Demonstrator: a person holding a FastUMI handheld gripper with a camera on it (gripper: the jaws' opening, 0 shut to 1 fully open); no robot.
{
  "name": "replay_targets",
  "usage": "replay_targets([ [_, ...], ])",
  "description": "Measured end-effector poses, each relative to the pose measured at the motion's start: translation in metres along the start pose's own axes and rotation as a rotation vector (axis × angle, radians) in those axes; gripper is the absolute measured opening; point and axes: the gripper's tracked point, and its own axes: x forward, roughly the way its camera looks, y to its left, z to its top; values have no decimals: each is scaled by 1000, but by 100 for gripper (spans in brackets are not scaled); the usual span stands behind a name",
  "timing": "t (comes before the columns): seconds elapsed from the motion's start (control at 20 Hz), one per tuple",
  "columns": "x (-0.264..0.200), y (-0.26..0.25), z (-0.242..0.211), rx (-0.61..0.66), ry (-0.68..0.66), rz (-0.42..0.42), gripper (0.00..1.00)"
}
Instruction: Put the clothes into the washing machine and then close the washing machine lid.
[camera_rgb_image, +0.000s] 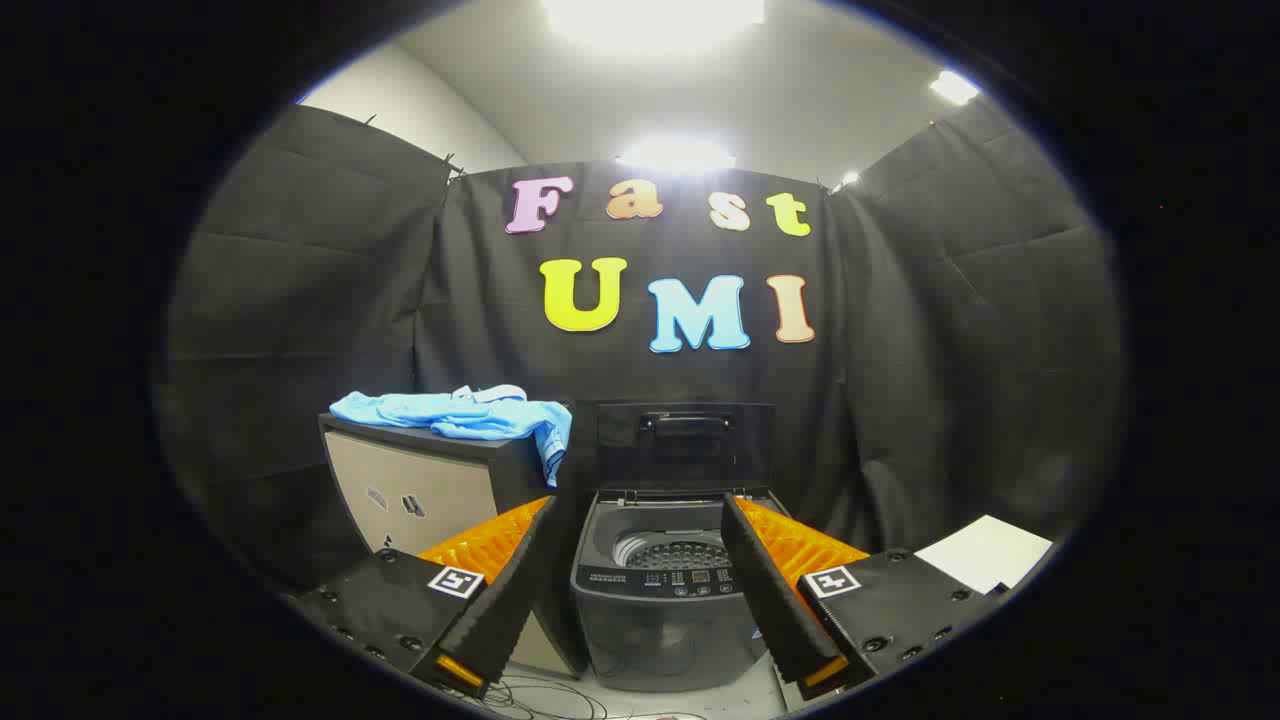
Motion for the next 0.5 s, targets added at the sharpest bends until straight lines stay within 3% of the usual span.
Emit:
replay_targets([
  [0.5, 2, 9, 6, -2, -6, 17, 100],
])
